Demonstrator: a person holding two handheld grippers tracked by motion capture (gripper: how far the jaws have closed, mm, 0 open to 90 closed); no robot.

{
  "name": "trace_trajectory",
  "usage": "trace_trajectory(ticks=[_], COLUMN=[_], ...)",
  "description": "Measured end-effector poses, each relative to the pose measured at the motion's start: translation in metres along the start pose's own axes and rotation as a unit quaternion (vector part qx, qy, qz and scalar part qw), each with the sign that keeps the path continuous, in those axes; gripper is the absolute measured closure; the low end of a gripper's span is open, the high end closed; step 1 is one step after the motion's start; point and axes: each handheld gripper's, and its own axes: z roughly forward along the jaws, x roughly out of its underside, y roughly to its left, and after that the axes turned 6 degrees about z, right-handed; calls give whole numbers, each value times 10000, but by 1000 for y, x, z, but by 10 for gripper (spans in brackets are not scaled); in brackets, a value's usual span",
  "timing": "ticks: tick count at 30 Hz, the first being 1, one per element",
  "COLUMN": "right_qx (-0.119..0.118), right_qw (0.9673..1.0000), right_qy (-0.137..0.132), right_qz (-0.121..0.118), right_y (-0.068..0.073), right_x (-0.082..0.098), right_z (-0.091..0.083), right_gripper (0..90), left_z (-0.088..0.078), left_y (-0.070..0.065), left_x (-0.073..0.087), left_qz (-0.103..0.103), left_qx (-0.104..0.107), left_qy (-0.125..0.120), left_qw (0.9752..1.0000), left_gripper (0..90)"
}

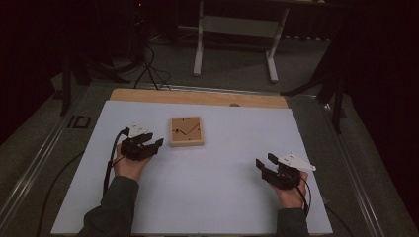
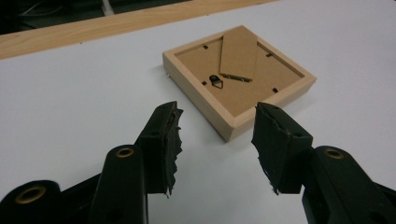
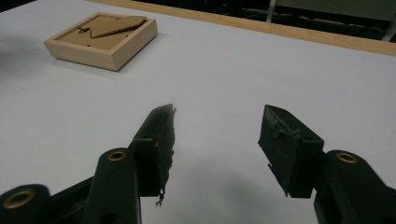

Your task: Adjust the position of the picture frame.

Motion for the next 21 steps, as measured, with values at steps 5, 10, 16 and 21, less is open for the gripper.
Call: trace_trajectory(ticks=[5, 10, 16, 21], right_qx=[3, 8, 19, 12], right_qw=[10000, 10000, 10000, 10000], right_qy=[-1, 6, 13, 14], right_qz=[-6, -21, -24, -27], right_y=[0, 0, -1, -1], right_x=[0, 0, 0, 0], right_z=[0, 0, 0, 0], right_gripper=[441, 441, 441, 440], left_z=[12, 21, 30, 41], left_y=[2, 3, 6, 5], left_x=[-5, -6, -5, -6], left_qz=[-100, -124, -231, -182], left_qx=[16, 44, 38, 36], left_qy=[32, 74, 146, 239], left_qw=[9999, 9999, 9996, 9995], left_gripper=[513, 532, 545, 559])
